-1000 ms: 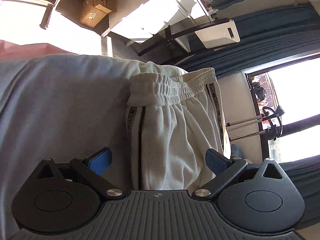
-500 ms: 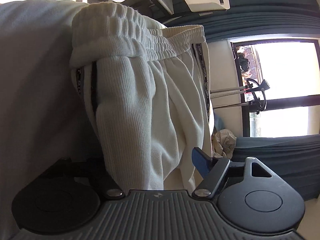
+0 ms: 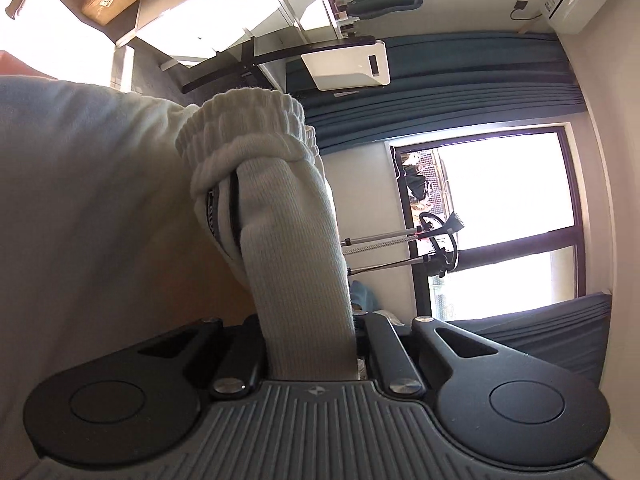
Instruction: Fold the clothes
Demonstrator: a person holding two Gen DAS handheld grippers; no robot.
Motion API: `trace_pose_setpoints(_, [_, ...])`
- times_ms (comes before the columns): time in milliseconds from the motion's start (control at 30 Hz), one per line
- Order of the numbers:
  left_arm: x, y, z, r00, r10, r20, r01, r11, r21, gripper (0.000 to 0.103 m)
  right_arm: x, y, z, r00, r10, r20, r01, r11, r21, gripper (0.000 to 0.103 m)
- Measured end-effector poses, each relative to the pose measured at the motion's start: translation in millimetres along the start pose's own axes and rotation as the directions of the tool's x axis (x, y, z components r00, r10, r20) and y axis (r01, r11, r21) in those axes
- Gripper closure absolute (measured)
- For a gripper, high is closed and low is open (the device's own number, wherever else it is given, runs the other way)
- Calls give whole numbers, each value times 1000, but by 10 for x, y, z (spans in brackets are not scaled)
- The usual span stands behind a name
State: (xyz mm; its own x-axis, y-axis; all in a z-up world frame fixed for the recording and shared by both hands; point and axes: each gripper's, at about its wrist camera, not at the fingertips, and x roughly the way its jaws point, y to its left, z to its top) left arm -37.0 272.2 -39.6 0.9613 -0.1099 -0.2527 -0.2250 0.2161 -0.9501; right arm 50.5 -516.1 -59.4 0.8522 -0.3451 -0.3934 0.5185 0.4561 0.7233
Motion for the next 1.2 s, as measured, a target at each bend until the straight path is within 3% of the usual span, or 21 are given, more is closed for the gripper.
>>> trace_pose_setpoints(100, [26, -111, 12, 999, 29, -19, -28, 999, 31, 92, -46, -42, 136, 1000, 2, -9, -2, 1000, 13, 98])
trace_pose_setpoints(200, [318, -330, 132, 998, 53, -36, -52, 997, 50, 92, 46, 75, 213, 999, 10, -36, -10, 1000, 4, 98])
trace_pose_setpoints(400, [1207, -910, 449, 987, 131, -90, -113, 976, 185, 92, 588, 899, 314, 1000, -3, -16, 1, 994, -108, 98])
trace_pose_setpoints(567, [2233, -1151, 743, 975, 195, -109, -165, 958, 234, 92, 1466, 1667, 238, 1000, 5, 5, -3, 968, -249, 98])
trace_pose_setpoints(667, [2902, -1131, 774, 977, 192, -89, -153, 933, 327, 92, 2107, 1977, 6, 1000, -15, 24, 22, 941, -337, 98])
trace_pose_setpoints(833, [3890, -804, 744, 945, 311, -101, -246, 880, 406, 90, 3239, 1997, -492, 994, -110, -5, 97, 895, -435, 97])
trace_pose_setpoints(933, [4198, -783, 718, 932, 351, -91, -270, 841, 469, 89, 3673, 1989, -738, 994, -108, -8, 87, 837, -540, 97])
trace_pose_setpoints(1100, [4331, -883, 666, 910, 406, -82, -306, 793, 527, 88, 4002, 1957, -804, 990, -127, -60, 71, 824, -563, 96])
trace_pose_setpoints(1167, [4281, -933, 642, 910, 408, -73, -302, 773, 557, 87, 4010, 1968, -782, 988, -114, -101, 37, 823, -567, 83])
trace_pose_setpoints(1200, [4235, -949, 637, 913, 402, -76, -294, 773, 562, 81, 3958, 1963, -760, 989, -97, -112, 16, 823, -568, 78])
